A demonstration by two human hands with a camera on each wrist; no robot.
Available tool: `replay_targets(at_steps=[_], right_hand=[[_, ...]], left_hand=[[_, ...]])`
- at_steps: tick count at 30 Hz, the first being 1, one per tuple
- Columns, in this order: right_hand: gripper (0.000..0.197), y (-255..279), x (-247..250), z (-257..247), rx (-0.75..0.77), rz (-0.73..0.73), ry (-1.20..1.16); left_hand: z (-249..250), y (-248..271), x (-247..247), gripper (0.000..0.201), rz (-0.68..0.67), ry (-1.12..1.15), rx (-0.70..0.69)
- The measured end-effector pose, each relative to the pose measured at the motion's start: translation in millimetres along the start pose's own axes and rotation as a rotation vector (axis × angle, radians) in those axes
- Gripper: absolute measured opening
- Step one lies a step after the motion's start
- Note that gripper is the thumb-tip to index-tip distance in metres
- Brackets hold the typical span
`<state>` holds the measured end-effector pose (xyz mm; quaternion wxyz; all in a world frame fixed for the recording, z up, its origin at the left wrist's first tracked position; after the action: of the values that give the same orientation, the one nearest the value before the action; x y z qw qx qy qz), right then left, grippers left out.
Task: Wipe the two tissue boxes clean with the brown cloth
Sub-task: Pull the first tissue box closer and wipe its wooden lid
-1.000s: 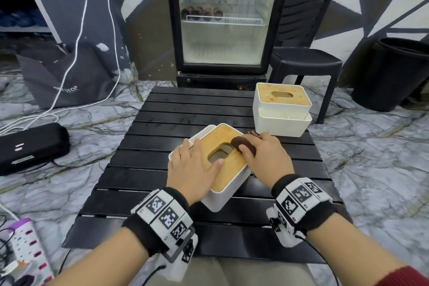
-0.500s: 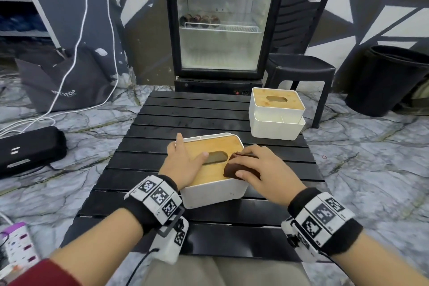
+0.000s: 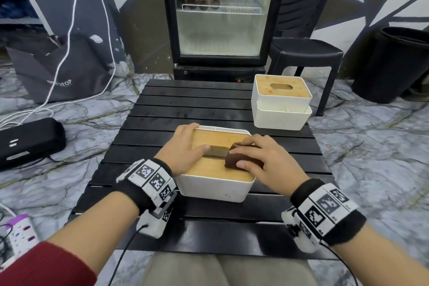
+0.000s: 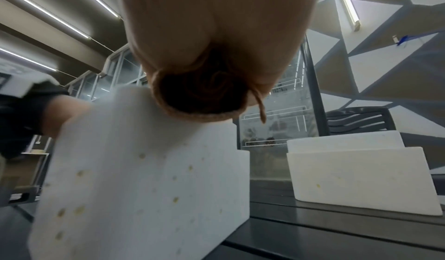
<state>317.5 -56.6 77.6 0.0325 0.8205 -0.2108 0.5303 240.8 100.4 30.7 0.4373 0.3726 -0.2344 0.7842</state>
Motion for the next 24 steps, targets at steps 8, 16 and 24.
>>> replay_targets(at_steps=[8, 16, 24], right_hand=[[0.028, -31.2, 1.5, 25.0, -0.065, 0.062, -0.057], [0.029, -33.3, 2.6, 28.1, -0.12, 0.047, -0.084], [0.029, 10.4, 5.9, -6.6, 0.026, 0.015, -0.045]], left_hand=[[-0.3, 1.7, 0.8, 0.063, 0.017, 0.021, -0.004], [-2.3, 1.1, 0.5, 0.063, 0.018, 0.03, 0.008], [-3.9, 0.2, 0.4, 0.065, 0.029, 0.021, 0.01]])
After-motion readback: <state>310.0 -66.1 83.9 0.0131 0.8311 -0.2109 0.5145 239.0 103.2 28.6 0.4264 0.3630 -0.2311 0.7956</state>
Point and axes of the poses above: each hand's wrist, its own y-axis away from the middle knuckle, its own x-axis out of the back of the hand, z = x × y, the point moved 10 cm from there along -y, towards the middle knuckle, and after that the axes turned 7 degrees about -x, right-handed, at the moved point
